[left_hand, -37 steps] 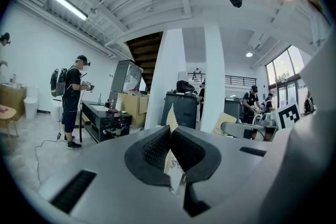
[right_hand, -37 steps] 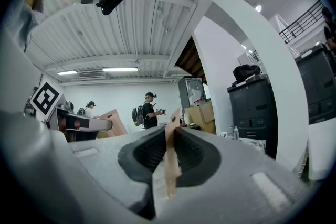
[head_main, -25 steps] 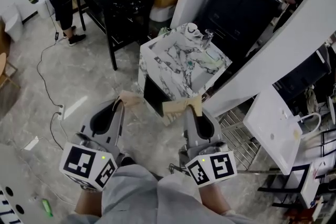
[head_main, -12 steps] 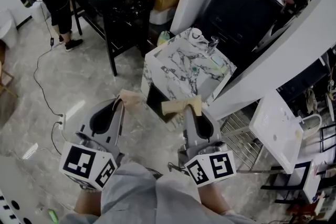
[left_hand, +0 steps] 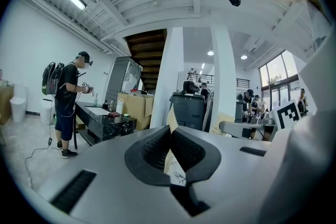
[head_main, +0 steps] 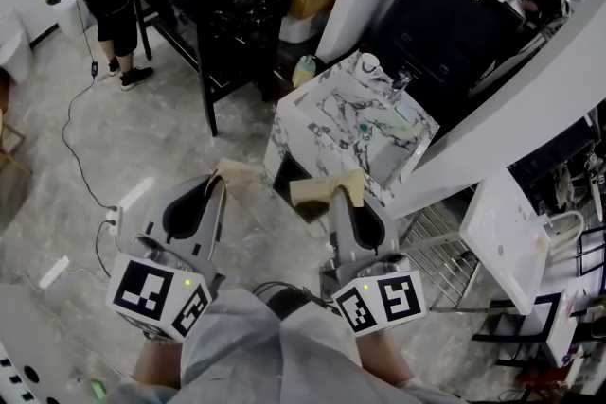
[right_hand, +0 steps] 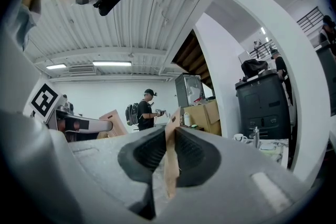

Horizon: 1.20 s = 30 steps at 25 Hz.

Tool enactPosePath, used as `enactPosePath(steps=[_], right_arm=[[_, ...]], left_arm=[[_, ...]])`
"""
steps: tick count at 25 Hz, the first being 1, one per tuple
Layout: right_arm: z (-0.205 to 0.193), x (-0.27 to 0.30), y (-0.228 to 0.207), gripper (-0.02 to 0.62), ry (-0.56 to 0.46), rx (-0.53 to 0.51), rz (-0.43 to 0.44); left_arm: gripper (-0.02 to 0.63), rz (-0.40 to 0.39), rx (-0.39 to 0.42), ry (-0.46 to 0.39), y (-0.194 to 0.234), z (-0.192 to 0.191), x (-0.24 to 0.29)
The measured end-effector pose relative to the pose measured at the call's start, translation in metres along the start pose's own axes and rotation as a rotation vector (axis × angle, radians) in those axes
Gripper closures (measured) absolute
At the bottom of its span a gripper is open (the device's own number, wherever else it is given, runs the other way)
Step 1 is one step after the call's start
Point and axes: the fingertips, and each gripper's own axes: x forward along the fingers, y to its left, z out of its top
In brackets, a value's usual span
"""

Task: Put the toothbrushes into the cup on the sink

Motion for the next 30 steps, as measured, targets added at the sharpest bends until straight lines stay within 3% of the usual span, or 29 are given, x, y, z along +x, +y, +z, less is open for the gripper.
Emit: enactPosePath(steps=[19,30], right_arm=[[-0.006,0.040,0.001,0.558,0.006,-0.005,0.026],[-0.002,0.100,-0.032,0.558,-0.009,0.003,0.032]], left_arm=[[0.600,0.012,0.008,-0.001,0.022,-0.004,0.012],[0.600,0.011,0.018,0.004,0.047,0.003,0.076]])
